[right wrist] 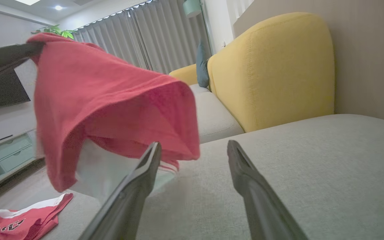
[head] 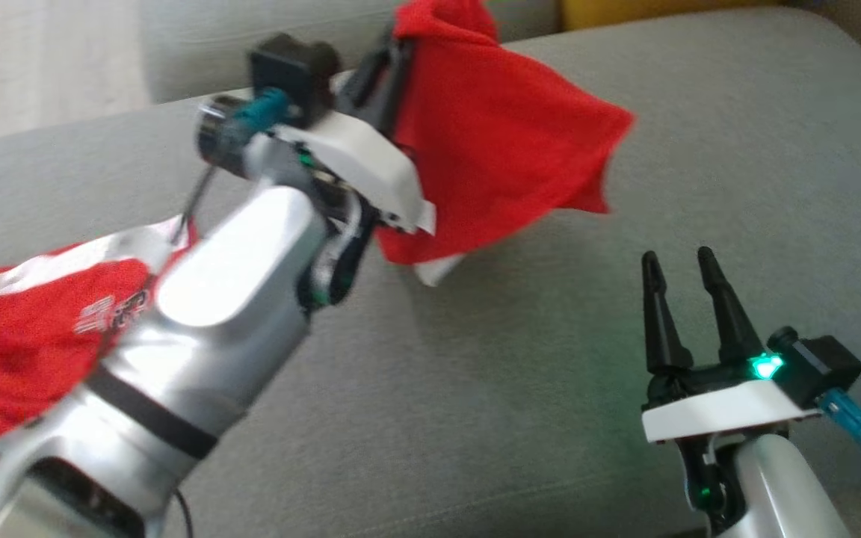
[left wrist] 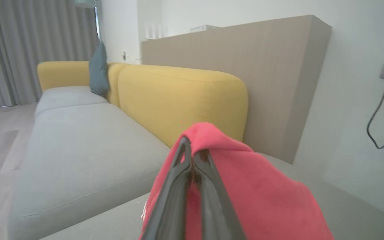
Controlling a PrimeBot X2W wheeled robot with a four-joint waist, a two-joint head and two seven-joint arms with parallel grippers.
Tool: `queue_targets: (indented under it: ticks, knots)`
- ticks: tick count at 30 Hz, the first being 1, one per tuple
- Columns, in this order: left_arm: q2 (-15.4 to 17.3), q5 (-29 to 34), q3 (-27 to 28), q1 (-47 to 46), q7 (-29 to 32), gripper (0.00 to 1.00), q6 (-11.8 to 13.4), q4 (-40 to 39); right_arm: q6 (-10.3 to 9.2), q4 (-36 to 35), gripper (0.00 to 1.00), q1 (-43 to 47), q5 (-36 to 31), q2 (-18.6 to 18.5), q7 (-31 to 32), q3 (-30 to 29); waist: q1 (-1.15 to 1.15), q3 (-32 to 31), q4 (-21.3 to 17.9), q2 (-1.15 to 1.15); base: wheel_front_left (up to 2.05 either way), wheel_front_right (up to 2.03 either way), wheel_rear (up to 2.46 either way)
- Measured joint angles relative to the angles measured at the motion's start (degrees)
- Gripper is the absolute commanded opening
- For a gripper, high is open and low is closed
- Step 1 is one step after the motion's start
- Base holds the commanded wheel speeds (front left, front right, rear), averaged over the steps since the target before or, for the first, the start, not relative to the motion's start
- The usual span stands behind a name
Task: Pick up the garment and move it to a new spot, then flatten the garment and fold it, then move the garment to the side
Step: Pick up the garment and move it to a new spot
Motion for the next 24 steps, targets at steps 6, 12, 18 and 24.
queue_targets:
  ticks: [6,12,18,24]
  knots:
    - [-4.01,0.0,-1.19,1.6,-1.34,1.0,-0.78,6.79,0.0,-0.62,1.0,-0.67,0.57,0.0,0.0,1.04,0.0,1.36,-4.43,0.0,0.0,0.0,0.0]
    - [-3.81,0.3,2.09,1.99,-2.56,1.0,-1.62,9.48,0.0,-0.8,1.0,-0.66,0.56,0.0,0.0,-0.09,0.0,2.47,-4.45,0.0,0.0,0.0,0.0]
    - [-0.12,3.3,7.01,3.11,-2.58,1.0,-2.03,7.04,0.0,-0.74,1.0,-0.53,-0.4,0.0,0.0,-2.4,0.0,1.94,-1.09,0.0,0.0,0.0,0.0]
    - [4.77,7.38,11.74,12.94,-2.78,1.0,-2.21,0.51,0.0,-0.05,1.0,-0.24,-2.49,0.0,0.0,-4.92,0.0,0.6,4.47,0.0,0.0,0.0,0.0]
